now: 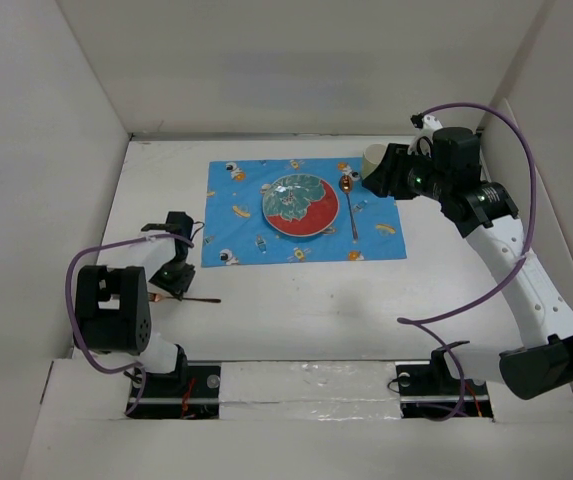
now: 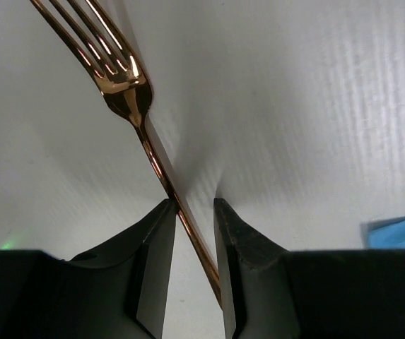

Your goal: Set the dinner table for one person

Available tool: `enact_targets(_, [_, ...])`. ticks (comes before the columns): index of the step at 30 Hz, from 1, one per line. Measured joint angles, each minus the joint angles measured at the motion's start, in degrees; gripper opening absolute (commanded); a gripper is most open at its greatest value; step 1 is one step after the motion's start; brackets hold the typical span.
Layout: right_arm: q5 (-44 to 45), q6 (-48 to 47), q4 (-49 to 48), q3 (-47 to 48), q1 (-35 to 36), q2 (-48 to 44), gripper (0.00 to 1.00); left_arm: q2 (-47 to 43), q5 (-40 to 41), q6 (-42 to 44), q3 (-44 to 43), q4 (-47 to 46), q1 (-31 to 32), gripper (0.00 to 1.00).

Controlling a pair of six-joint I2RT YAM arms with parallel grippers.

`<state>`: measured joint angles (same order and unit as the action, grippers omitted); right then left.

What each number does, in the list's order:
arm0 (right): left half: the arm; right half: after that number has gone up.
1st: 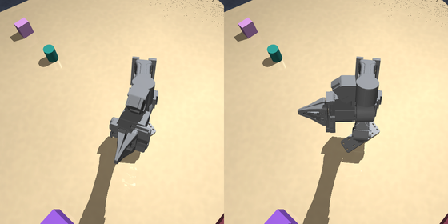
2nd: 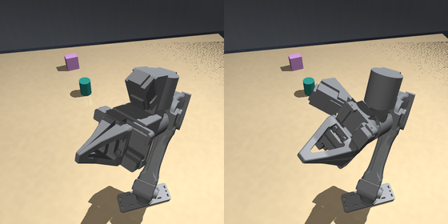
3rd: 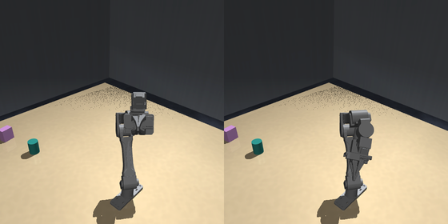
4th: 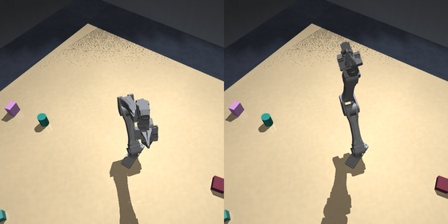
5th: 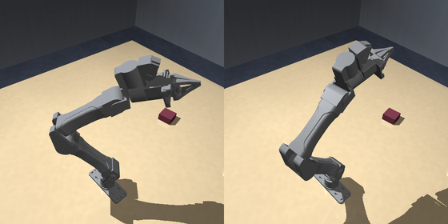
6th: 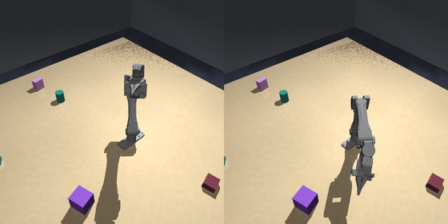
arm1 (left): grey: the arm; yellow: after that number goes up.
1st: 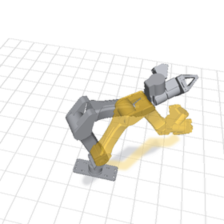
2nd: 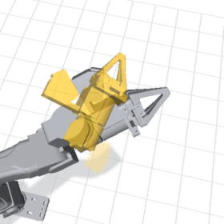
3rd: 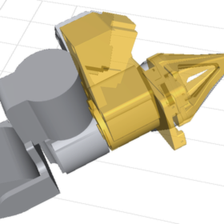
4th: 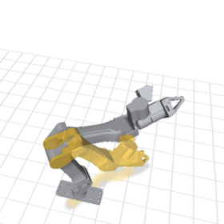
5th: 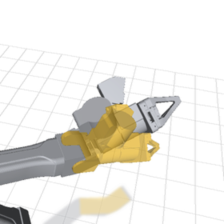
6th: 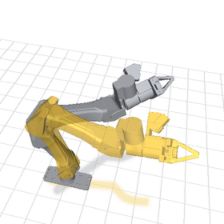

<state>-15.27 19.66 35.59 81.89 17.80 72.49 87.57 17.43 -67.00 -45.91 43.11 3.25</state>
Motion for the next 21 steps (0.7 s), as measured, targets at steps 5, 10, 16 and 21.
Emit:
enact_targets(5, [0.0, 0.0, 0.0, 0.0, 0.0, 0.0, 0.54, 0.7, 2.7, 2.2, -1.8, -5.1, -0.2, 0.28])
enact_targets(10, [-0.2, 0.0, 0.0, -0.1, 0.0, 0.0, 0.54, 0.5, 4.3, 3.0, -2.1, -7.8, -0.4, 0.33])
enact_targets(16, [-1.3, 0.0, -0.1, -0.7, 0.0, 0.0, 0.55, -1.7, 4.2, 2.8, 0.2, -10.6, -0.4, 0.37])
enact_targets(21, [-1.6, -0.1, 0.0, -1.2, 0.0, 0.0, 0.55, -1.8, 4.3, 2.5, 0.8, -11.4, -0.4, 0.29])
